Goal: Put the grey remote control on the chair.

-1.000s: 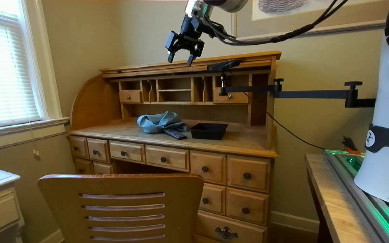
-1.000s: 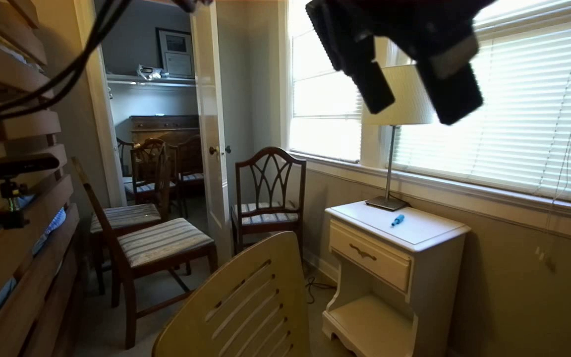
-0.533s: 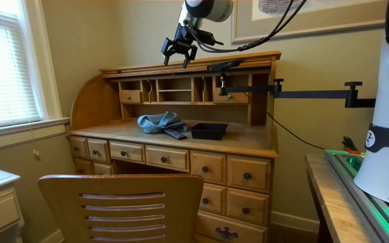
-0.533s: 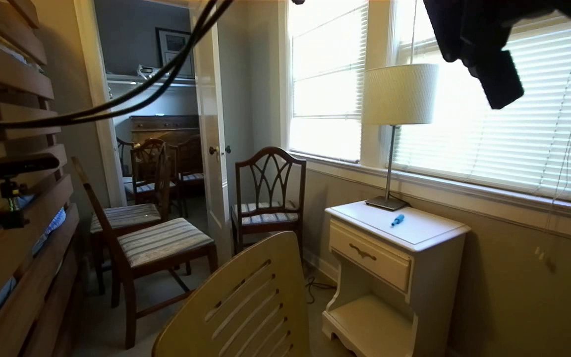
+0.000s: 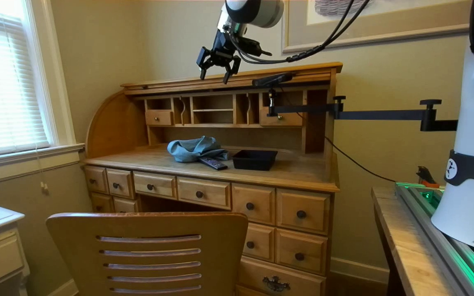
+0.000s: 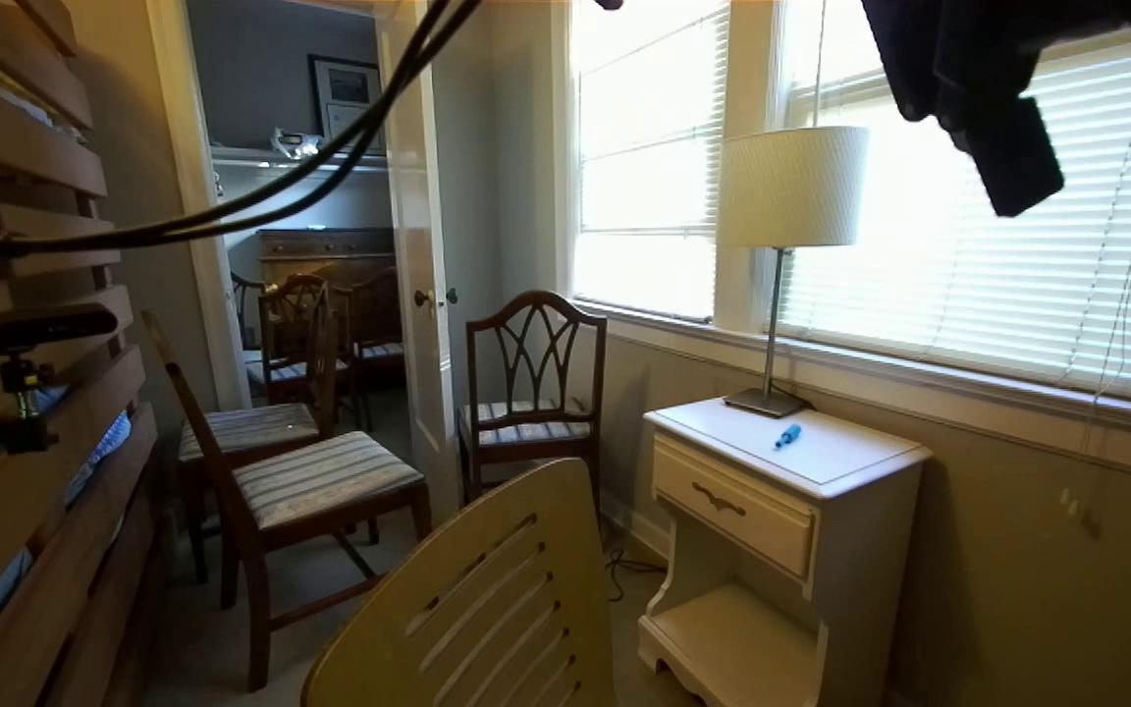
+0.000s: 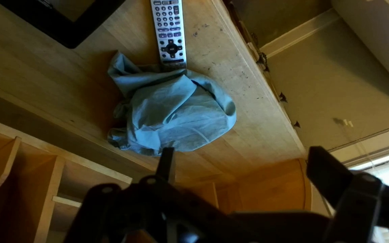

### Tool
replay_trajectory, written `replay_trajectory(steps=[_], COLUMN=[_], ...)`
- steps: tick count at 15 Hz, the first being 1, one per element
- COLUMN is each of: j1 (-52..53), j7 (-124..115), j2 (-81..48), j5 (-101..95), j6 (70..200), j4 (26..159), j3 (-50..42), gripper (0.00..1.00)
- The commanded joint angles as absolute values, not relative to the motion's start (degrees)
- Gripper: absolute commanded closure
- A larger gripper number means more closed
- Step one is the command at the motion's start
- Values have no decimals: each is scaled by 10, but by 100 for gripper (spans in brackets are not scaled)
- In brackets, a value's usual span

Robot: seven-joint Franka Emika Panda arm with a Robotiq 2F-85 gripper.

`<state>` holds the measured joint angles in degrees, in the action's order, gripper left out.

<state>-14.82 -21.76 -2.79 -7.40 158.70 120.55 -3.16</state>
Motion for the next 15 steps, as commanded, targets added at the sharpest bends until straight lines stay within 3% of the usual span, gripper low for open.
replay_trajectory(steps=[1, 9, 15], j1=[-152, -112, -98], j7=[-252, -177, -165], j2=[-80, -272, -406], j5=[-91, -36, -23], j6=[1598, 1549, 1425], j4=[1160, 935, 751], j3=[-43, -90, -88], gripper=[0, 0, 0])
